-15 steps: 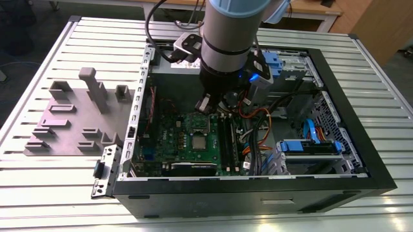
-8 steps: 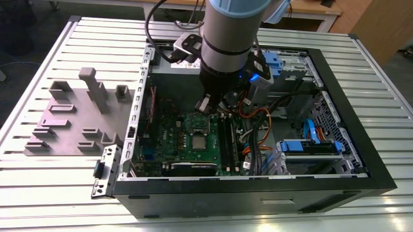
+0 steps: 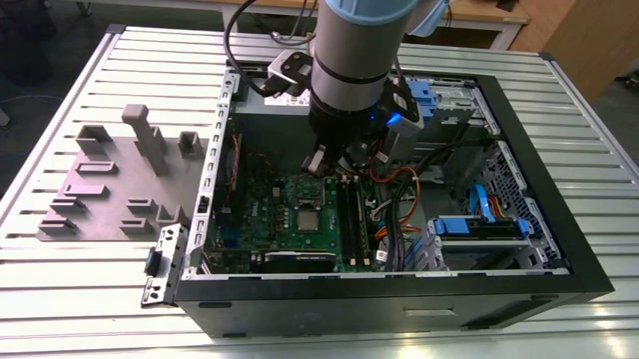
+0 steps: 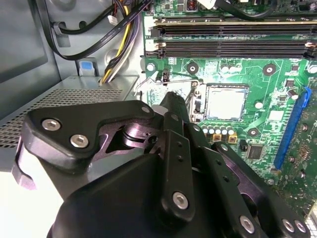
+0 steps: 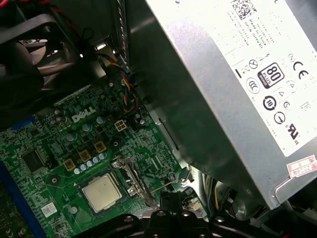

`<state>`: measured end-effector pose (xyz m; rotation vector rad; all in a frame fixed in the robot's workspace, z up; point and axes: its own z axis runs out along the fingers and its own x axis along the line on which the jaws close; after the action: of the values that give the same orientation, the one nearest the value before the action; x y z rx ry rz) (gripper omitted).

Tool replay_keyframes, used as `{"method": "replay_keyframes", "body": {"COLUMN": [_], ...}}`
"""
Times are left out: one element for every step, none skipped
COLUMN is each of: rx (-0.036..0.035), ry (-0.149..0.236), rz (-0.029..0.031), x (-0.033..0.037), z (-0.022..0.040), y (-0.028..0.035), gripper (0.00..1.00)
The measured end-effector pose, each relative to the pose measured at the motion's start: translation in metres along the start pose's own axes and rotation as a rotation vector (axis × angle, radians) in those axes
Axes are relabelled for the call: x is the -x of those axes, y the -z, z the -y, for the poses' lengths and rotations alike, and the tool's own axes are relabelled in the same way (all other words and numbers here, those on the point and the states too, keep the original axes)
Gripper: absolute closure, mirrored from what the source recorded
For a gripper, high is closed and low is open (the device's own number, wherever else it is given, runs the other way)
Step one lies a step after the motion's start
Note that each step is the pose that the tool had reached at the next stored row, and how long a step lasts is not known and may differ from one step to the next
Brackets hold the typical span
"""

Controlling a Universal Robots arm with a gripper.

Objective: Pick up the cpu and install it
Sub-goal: 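Close the cpu cover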

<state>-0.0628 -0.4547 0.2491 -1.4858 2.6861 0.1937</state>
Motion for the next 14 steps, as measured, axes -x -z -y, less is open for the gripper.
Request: {"method": "replay_keyframes", "body": {"rx": [-0.0002, -0.0005, -0.0006, -0.0008, -0.0009, -0.0010, -0.0010, -0.0011, -0.0011, -0.0011, -0.0011, -0.0011, -0.0010, -0.0010], "ry": [0.001, 0.002, 0.004, 0.005, 0.006, 0.007, 0.008, 0.009, 0.010, 0.010, 0.011, 0.012, 0.012, 0.013], "rz": [-0.0007, -0.0014, -0.0020, -0.0026, -0.0030, -0.0034, -0.0038, -0.0040, -0.0043, -0.0046, -0.0048, -0.0049, -0.0051, -0.0050], "x": [-0.0003, -0.0006, -0.0009, -0.0012, -0.0016, -0.0020, -0.0025, -0.0030, -0.0035, -0.0040, -0.0046, -0.0053, -0.0061, -0.0070], "z": [0.0001, 0.0002, 0.0003, 0.0005, 0.0008, 0.0010, 0.0013, 0.0016, 0.0019, 0.0022, 0.0026, 0.0030, 0.0035, 0.0040], "y": [0.0000, 0.0001, 0.0001, 0.0002, 0.0002, 0.0003, 0.0004, 0.0005, 0.0006, 0.0007, 0.0007, 0.0009, 0.0010, 0.0011], "gripper": [0.89, 0.89, 0.89, 0.89, 0.89, 0.89, 0.89, 0.89, 0.89, 0.89, 0.89, 0.89, 0.89, 0.89]}}
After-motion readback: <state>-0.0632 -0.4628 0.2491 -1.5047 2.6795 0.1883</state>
